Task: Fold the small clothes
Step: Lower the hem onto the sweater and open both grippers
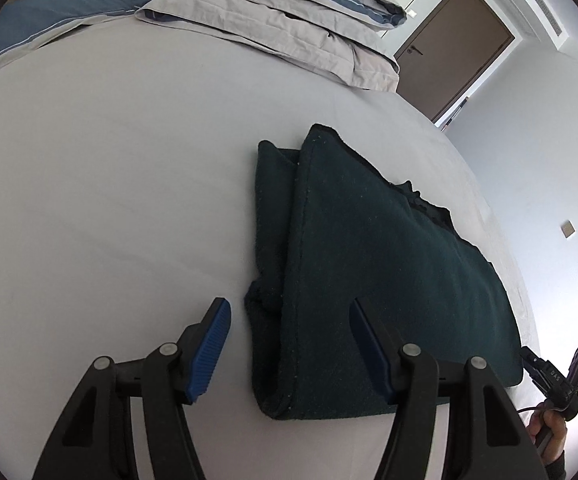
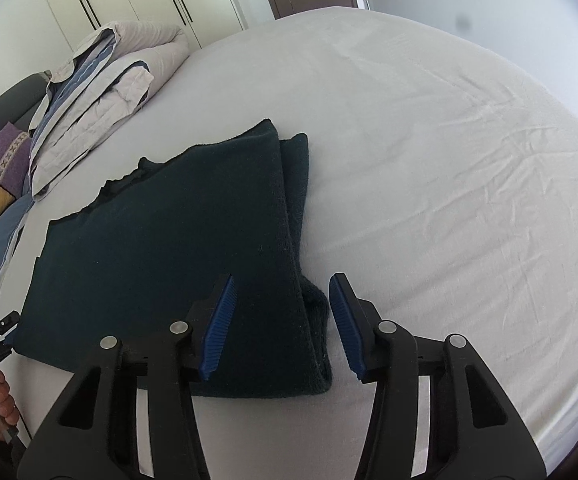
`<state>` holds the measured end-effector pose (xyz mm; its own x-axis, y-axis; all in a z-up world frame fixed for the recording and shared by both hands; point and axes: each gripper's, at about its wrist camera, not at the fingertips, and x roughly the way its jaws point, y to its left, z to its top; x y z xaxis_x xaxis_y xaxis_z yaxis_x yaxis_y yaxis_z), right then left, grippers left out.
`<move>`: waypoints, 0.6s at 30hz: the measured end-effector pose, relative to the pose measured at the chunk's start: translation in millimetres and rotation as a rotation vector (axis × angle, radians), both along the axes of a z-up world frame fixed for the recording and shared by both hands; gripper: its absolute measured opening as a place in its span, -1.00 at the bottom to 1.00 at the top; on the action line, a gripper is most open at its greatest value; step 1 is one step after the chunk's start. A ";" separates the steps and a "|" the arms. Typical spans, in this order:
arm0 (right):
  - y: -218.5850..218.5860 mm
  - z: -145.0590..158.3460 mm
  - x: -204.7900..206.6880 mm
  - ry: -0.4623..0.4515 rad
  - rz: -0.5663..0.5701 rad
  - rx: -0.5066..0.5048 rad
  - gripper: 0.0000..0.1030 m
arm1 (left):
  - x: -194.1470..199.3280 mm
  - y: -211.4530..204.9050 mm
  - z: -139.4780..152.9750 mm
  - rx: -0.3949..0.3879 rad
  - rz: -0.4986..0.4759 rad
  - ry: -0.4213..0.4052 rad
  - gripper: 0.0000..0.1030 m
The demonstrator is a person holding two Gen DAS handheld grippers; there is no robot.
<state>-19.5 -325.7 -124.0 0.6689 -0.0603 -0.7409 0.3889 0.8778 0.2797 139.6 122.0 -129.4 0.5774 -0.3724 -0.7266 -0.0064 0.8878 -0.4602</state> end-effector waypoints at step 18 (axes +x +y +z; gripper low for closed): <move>3.3 -3.8 -10.5 0.050 0.022 -0.048 -0.57 | -7.5 -4.7 -4.8 0.079 -0.042 -0.024 -0.70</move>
<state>-29.9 -322.4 -127.7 0.6331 -0.0825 -0.7697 0.3816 0.8983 0.2176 132.0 117.3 -134.2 0.5803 -0.3383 -0.7408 0.0416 0.9207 -0.3880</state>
